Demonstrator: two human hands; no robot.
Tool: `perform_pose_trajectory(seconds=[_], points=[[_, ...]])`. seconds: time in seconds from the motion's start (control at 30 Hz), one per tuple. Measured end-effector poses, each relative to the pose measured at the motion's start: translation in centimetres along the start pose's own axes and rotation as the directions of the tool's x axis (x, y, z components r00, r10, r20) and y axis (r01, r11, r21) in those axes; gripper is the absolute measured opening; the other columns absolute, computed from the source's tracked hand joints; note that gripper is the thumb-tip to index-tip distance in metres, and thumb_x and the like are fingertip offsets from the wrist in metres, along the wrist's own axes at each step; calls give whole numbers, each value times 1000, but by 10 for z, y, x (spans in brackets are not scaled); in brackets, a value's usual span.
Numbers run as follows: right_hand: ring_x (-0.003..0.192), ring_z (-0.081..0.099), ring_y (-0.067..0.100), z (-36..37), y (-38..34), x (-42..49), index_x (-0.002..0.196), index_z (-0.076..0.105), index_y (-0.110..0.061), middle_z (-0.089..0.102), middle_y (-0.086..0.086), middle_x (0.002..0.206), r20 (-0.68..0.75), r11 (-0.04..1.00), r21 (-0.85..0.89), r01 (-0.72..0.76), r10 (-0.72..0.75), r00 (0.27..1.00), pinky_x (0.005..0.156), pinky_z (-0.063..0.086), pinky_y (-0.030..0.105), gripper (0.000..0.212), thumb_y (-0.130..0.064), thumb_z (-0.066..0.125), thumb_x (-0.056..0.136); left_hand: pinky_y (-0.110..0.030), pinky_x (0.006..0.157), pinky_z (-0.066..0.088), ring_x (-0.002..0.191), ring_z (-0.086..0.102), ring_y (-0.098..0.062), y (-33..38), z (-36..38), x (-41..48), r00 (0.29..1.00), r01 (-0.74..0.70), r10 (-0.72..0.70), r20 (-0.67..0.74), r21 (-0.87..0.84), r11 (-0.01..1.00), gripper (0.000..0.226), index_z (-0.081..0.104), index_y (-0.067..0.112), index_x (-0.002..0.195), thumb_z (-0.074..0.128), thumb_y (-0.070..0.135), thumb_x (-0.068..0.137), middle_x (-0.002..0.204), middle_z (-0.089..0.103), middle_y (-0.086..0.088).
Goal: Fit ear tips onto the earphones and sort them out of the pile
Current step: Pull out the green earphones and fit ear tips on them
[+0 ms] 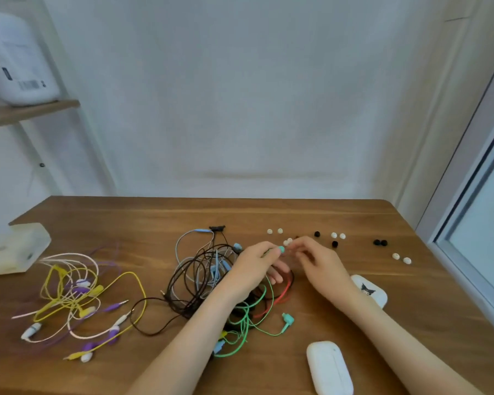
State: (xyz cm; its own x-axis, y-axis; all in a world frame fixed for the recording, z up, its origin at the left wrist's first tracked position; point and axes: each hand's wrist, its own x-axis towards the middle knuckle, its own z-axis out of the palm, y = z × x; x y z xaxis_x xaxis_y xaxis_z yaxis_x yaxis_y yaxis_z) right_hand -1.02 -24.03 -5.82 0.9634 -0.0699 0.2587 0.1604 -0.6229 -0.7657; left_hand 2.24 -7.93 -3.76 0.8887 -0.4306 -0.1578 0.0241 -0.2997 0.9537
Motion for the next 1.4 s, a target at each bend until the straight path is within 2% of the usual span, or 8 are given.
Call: perform_pose_trajectory(seconds=[0.13,0.23,0.4,0.47,0.6,0.8,1.17,1.4], points=[[116,53,22,12,16,6,130,54,-13,59,1,124,-44,937,-349,26,-44,998,99,38,33,35,-8,49,96,-21,62,52,65,66,-11,-5,1,4,999,24,-31,-38,-168,986,19,60,15,112,45,21,102,93,73,-4],[93,59,36,19,25,8,110,66,-5,67,11,105,-71,874,-477,93,-144,987,81,45,44,23,-3,60,88,-21,66,55,72,69,-12,-8,1,6,998,47,-59,-37,-263,964,20,61,17,114,45,20,102,101,72,-4],[79,55,31,18,25,9,88,63,-6,62,10,84,-122,871,-484,83,-161,979,72,48,44,3,-5,64,86,-19,62,52,66,66,-11,-6,0,7,995,63,-81,-58,-266,962,22,67,14,104,45,17,101,93,72,-6],[82,53,23,16,21,8,90,61,-10,60,3,85,-135,916,-397,61,-124,983,76,46,35,2,-9,62,89,-19,57,48,59,60,-10,-5,0,7,995,61,-80,-65,-256,965,20,68,15,100,48,16,100,82,70,-2],[76,55,-3,12,1,3,91,60,-17,62,-6,84,-101,982,123,-140,152,983,69,40,8,5,-12,62,91,-18,52,44,55,54,-9,-6,0,7,992,60,-87,-87,-273,960,13,68,12,95,55,11,95,70,62,0],[68,64,7,16,-12,-2,98,59,-1,67,7,79,30,794,560,-237,267,963,66,53,20,6,-2,54,94,-18,57,50,61,61,-9,-7,-2,5,998,49,-63,-28,-343,938,14,65,5,104,57,9,94,78,69,-6],[68,64,12,13,-6,1,95,58,-1,68,7,73,196,628,718,-299,230,953,68,52,22,9,2,49,95,-17,59,49,65,62,-9,-10,-1,8,997,64,-74,-19,-322,945,17,69,4,104,55,6,94,77,68,-5],[67,60,11,12,-4,3,86,64,-4,66,5,71,224,658,682,-321,230,947,65,50,23,15,-4,51,95,-16,56,48,62,60,-6,-9,-2,7,996,85,-90,0,-316,945,18,68,2,106,54,8,95,76,68,-3]])
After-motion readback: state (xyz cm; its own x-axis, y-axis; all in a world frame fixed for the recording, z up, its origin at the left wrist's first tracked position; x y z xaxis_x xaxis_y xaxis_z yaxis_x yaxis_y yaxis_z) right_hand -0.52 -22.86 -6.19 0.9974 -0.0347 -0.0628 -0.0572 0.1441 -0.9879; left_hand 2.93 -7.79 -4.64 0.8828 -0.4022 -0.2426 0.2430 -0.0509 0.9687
